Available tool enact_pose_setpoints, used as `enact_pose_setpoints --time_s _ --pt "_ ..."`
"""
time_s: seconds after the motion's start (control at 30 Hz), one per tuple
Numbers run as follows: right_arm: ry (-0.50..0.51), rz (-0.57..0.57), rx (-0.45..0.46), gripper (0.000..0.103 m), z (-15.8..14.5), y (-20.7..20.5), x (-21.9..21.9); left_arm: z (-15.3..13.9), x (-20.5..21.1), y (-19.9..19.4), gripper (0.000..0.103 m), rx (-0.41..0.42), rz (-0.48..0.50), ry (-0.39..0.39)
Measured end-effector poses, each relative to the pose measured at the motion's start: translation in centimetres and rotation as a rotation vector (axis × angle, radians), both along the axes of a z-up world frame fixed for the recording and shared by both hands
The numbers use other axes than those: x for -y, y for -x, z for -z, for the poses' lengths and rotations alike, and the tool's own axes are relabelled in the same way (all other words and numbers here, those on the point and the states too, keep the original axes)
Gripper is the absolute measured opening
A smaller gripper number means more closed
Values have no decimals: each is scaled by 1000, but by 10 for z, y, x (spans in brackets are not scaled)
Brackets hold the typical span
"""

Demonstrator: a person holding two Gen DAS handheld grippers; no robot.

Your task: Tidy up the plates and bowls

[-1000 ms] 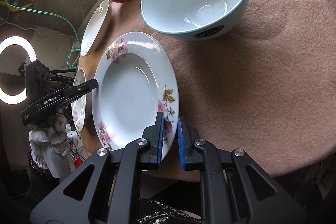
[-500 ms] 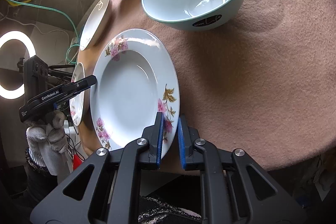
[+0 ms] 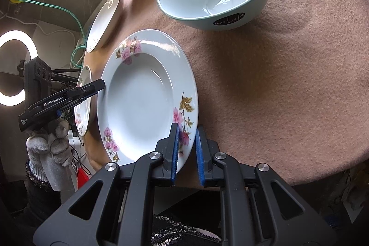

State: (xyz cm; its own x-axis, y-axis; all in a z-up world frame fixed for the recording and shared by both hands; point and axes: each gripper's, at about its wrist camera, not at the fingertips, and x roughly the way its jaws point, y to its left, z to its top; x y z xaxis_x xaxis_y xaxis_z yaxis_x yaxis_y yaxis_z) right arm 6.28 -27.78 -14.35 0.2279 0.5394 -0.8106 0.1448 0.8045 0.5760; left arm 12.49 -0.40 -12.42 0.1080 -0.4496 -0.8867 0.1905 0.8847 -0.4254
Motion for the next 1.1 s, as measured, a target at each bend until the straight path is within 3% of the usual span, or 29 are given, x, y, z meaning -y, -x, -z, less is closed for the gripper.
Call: enact_pose_setpoints --time_s 0.4,0.5,0.87,0.93,1.0,1.1 --pt "28 -16 -5 16 -3 -2 -2 0 0 -1 15 -1 -7 2" --pt "47 -8 2 24 -5 -2 -1 0 -2 -2 15 -6 -16 6" --pt "103 17 99 29 -38 -3 7 -21 -14 -1 17 59 -52 21" --pt "111 7 118 35 -44 -5 5 -25 -17 1 17 70 -65 24" --pt "112 -5 138 42 -50 -7 2 -28 -20 5 24 83 -82 27" --pt "114 -23 166 43 -58 -10 -5 -34 -28 12 37 104 -118 20"
